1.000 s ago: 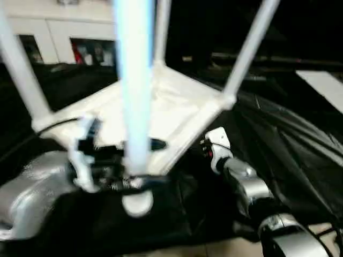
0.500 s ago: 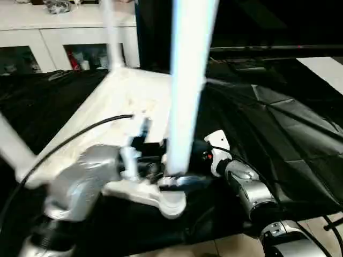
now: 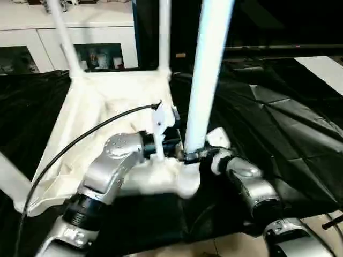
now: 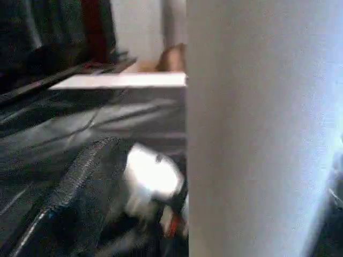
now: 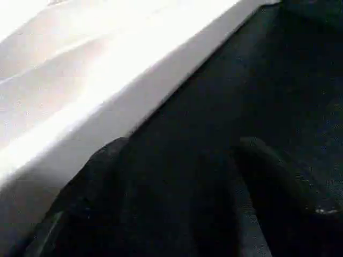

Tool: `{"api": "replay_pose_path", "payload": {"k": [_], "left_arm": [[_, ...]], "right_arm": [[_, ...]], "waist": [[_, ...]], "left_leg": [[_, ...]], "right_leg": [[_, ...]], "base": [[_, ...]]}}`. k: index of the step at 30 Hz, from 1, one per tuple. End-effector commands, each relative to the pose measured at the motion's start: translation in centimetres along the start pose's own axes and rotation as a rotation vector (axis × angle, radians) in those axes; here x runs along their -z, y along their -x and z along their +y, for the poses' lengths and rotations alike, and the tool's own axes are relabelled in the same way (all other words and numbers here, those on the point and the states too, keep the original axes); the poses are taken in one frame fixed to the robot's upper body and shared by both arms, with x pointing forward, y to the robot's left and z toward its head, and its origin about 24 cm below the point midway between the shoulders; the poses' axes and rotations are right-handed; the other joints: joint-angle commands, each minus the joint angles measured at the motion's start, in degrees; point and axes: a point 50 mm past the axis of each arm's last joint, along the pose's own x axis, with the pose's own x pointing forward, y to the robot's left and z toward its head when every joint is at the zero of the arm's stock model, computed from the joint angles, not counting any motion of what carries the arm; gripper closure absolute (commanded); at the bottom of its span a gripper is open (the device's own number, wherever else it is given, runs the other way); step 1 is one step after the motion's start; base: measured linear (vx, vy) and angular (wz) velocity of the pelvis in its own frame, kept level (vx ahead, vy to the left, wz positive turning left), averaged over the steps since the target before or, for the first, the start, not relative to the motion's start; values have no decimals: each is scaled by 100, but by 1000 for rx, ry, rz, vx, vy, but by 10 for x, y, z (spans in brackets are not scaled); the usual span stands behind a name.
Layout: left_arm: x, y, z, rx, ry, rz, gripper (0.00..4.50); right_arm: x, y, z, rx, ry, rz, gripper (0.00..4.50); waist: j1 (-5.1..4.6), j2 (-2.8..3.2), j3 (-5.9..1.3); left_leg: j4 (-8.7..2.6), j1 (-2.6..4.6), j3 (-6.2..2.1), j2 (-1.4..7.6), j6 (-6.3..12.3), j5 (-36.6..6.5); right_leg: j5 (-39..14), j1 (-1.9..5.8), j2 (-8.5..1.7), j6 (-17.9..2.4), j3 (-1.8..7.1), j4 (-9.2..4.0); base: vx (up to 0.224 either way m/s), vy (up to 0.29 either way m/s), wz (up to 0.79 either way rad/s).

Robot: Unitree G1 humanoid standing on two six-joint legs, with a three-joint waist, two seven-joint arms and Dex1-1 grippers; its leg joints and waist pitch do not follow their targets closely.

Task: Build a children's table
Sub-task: Rotate table base

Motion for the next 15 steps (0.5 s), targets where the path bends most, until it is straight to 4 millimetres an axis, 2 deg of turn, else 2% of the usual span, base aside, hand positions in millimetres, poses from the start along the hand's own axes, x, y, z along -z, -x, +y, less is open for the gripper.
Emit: {"api": "replay_pose_path", "payload": {"k": [1, 5, 6, 7, 9, 11, 12, 15], "left_arm": [[7, 7, 4, -31, -11, 52, 11], [18, 22, -5, 70, -5, 122, 11], [18, 23, -5, 75, -3, 126, 11], [25, 28, -7, 101, 9, 165, 11], [32, 32, -6, 116, 23, 217, 11], [42, 37, 0, 96, -7, 308, 11], [42, 37, 0, 96, -7, 308, 11], [47, 40, 4, 111, -35, 368, 46]], "right_arm": [[-15, 2, -10, 24, 32, -55, 117], [-17, 27, -28, -8, 105, -46, 117], [-17, 29, -28, -11, 108, -44, 117], [-17, 40, -33, -48, 127, -30, 117], [-17, 49, -34, -89, 136, -18, 117], [-19, 60, -34, -156, 148, 0, 117], [-19, 60, -34, -156, 148, 0, 117], [-20, 66, -29, -223, 152, 21, 117]], "waist": [[60, -24, -308], [80, -57, -302], [93, -39, -312], [96, -33, -316], [151, -30, -316], [181, -34, -317], [194, -8, -320], [197, -26, -321]], "left_leg": [[-402, 55, -46, 125, -41, -1848], [-408, 47, -45, 127, -5, -1872], [-408, 51, -40, 139, 11, -1824], [-409, 49, -41, 135, 14, -1795], [-408, 58, -25, 140, 67, -1714], [-411, 58, -22, 139, 122, -1636], [-407, 79, -24, 147, 141, -1646], [-408, 51, -28, 138, 132, -1554]], "right_leg": [[-2051, 206, -287, -1014, 140, -505], [-2134, 203, -281, -921, 144, -514], [-2033, 193, -284, -938, 152, -498], [-1966, 197, -283, -976, 148, -492], [-1657, 199, -263, -1063, 154, -481], [-1479, 214, -254, -1069, 155, -476], [-1411, 208, -253, -1055, 155, -473], [-1358, 241, -271, -1095, 153, -480]], "base": [[0, 0, 0], [0, 0, 0], [0, 0, 0], [0, 0, 0], [0, 0, 0], [0, 0, 0], [0, 0, 0], [0, 0, 0]]}}
